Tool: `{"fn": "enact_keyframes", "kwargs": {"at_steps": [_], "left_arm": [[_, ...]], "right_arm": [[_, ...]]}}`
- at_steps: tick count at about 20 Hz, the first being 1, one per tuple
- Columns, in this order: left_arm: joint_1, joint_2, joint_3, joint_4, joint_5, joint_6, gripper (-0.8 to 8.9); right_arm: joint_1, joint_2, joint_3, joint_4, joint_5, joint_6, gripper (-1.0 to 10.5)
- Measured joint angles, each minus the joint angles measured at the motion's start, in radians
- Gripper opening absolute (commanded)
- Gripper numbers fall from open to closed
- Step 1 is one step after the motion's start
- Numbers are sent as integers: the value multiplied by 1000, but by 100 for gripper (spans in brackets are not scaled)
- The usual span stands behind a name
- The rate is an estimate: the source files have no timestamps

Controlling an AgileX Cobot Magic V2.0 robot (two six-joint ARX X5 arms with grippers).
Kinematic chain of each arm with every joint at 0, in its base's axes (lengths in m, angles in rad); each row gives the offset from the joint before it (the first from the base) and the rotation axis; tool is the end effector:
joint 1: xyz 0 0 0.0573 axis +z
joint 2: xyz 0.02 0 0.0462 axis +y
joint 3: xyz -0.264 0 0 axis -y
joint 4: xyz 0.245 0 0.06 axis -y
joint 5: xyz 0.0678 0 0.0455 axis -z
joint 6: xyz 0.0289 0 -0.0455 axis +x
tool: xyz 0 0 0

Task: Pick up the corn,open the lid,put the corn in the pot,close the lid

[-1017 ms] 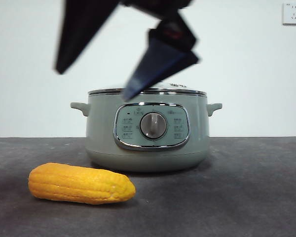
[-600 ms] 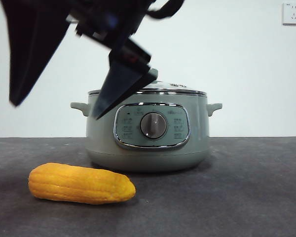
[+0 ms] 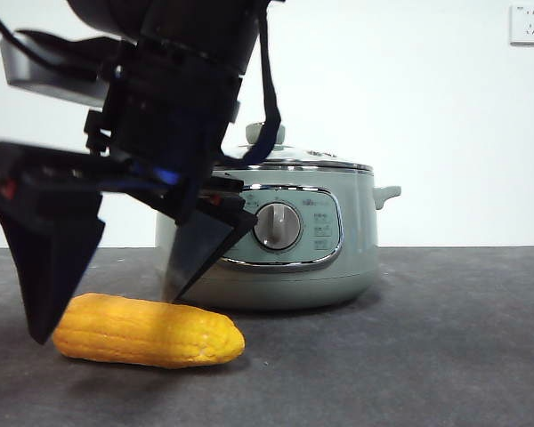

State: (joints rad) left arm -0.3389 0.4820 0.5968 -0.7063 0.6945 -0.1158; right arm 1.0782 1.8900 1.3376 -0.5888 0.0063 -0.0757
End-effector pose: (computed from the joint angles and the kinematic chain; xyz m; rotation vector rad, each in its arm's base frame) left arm 0.0856 -0.0498 0.2634 -0.2115 0.6663 -0.9667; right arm 0.1814 0.3375 0.1888 -0.6782 0.9888 0.9908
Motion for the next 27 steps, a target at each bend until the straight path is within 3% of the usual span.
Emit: {"fn": "enact_keyframes", "kwargs": {"at_steps": [10,13,17,20,22,27], "left_arm": [[0,-2,179,-200,-16,134,-7],[0,-3,213,-211,-19,151,-7],[0,-3,215,-243,-20,153,-7],[0,-3,215,-262,-20,153,-7],[0,-3,215,-262,-20,153,-7],[0,-1,215,-258,-19,153,-7]], "right_arm": [[-7,58,1,63,-6,-3,529],[-10,58,1,67,-10,-3,361],[-24,66,1,65,-14,-2,327],[-31,68,1,59,-14,2,155],[-30,68,1,55,-14,2,-26],[-30,62,4,14,-14,39,-10]]}}
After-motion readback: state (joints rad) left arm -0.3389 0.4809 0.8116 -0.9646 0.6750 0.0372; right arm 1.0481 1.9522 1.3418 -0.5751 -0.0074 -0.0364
